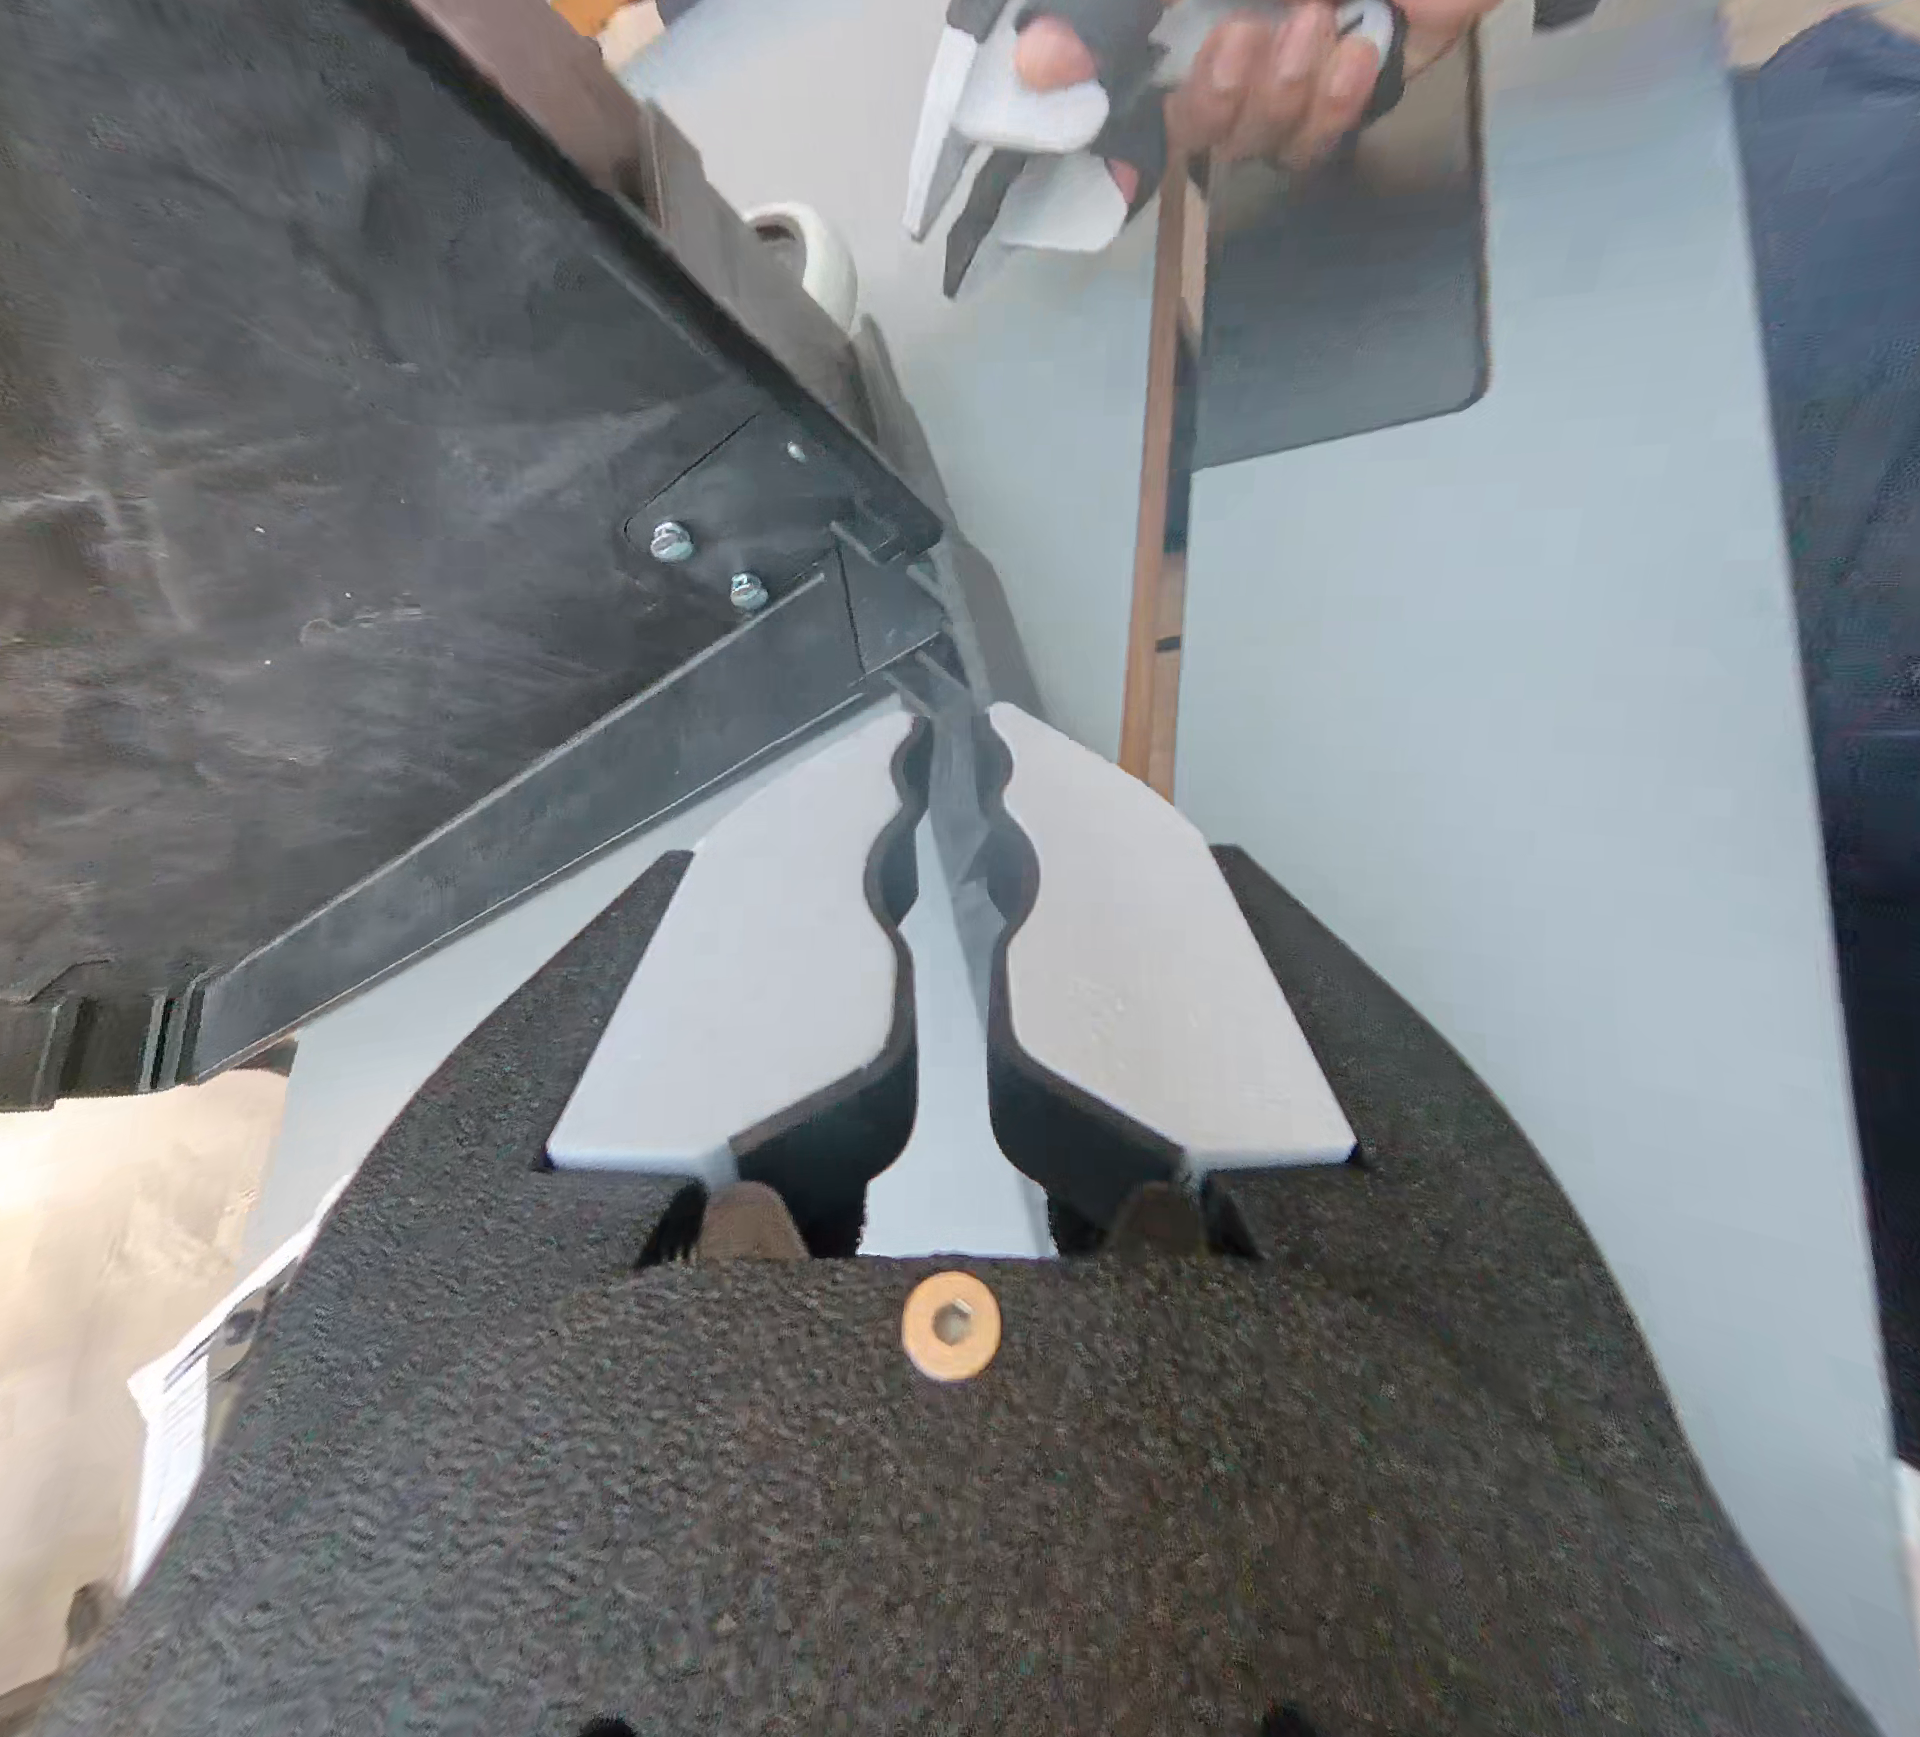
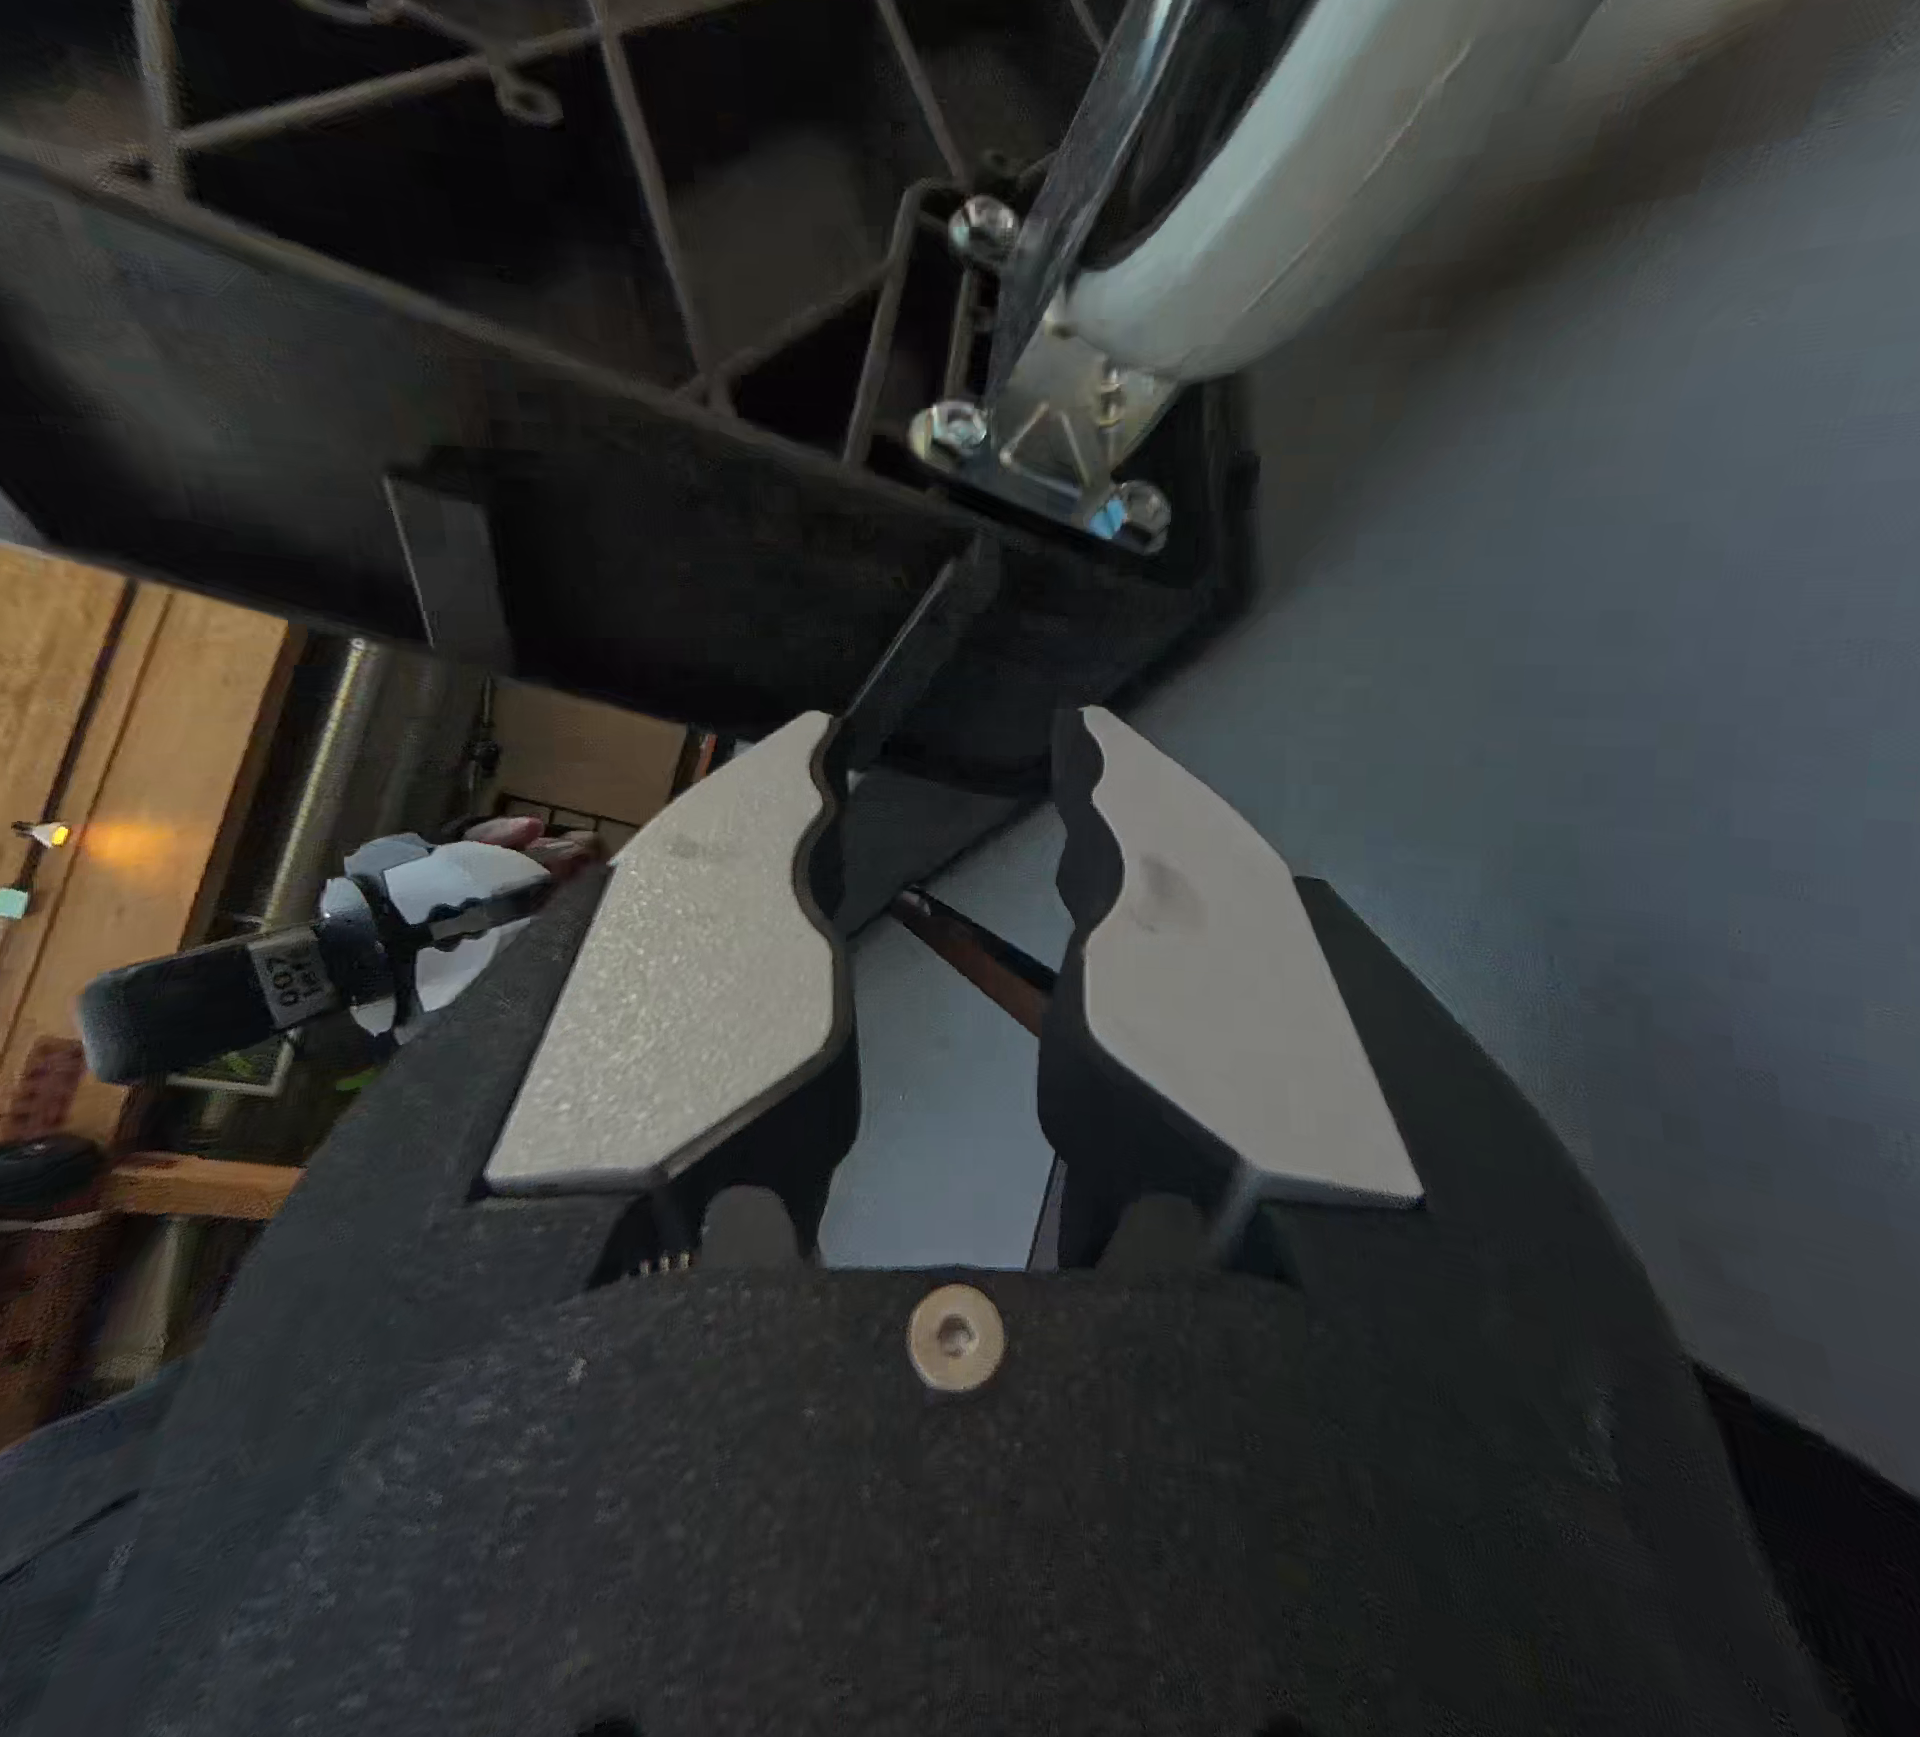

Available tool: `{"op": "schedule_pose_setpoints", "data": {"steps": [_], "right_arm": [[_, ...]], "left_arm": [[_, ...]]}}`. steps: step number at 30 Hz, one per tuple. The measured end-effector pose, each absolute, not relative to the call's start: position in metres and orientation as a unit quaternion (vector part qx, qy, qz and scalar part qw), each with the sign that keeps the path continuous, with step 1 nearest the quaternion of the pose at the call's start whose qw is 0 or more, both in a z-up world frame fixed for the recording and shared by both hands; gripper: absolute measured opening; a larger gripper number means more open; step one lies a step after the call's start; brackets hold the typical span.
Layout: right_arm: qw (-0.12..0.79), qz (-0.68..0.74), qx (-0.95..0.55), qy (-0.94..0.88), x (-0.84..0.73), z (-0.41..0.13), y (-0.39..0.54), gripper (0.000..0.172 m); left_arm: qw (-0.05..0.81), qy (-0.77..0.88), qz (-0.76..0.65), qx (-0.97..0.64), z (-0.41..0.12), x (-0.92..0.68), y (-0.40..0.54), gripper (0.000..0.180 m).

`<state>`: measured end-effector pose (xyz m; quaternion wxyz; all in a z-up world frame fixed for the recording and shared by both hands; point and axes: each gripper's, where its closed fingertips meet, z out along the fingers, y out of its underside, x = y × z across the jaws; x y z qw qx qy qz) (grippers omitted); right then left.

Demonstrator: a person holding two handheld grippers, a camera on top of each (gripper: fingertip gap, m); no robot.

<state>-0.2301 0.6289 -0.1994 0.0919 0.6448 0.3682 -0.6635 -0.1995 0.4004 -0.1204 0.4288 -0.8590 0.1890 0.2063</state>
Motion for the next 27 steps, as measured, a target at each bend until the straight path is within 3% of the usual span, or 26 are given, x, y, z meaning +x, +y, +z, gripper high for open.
{"op": "schedule_pose_setpoints", "data": {"steps": [6, 14, 23, 27], "right_arm": [[0.061, -0.719, 0.495, 0.484, -0.12, -0.172, 0.512, 0.033], [-0.007, -0.8, 0.389, 0.457, 0.015, -0.218, 0.426, 0.016], [0.078, -0.816, 0.39, 0.42, 0.079, -0.274, 0.397, 0.004], [0.129, -0.801, 0.393, 0.433, 0.103, -0.295, 0.358, 0.0]], "left_arm": [[0.544, 0.181, 0.135, -0.809, -0.13, -0.106, 0.398, 0.008], [0.633, 0.172, 0.023, -0.754, -0.201, 0.018, 0.403, 0.007], [0.631, 0.087, -0.005, -0.771, -0.304, 0.103, 0.358, 0.007], [0.662, 0.017, -0.005, -0.75, -0.321, 0.135, 0.327, 0.004]]}}
